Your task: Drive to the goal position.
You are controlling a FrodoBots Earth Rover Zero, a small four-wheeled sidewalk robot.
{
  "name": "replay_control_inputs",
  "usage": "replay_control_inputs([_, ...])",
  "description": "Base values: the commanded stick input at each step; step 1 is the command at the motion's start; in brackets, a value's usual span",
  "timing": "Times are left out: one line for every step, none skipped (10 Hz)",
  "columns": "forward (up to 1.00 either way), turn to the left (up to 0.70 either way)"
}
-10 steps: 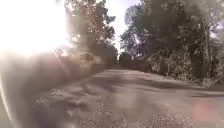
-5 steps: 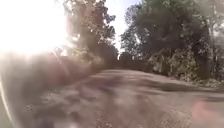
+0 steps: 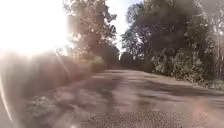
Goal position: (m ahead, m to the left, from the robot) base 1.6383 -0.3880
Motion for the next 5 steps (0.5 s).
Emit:
replay_control_inputs([0.05, 0.0])
replay_control_inputs([0.06, 0.0])
replay_control_inputs([0.06, 0.0])
replay_control_inputs([0.05, 0.0])
replay_control_inputs([0.06, 0.0])
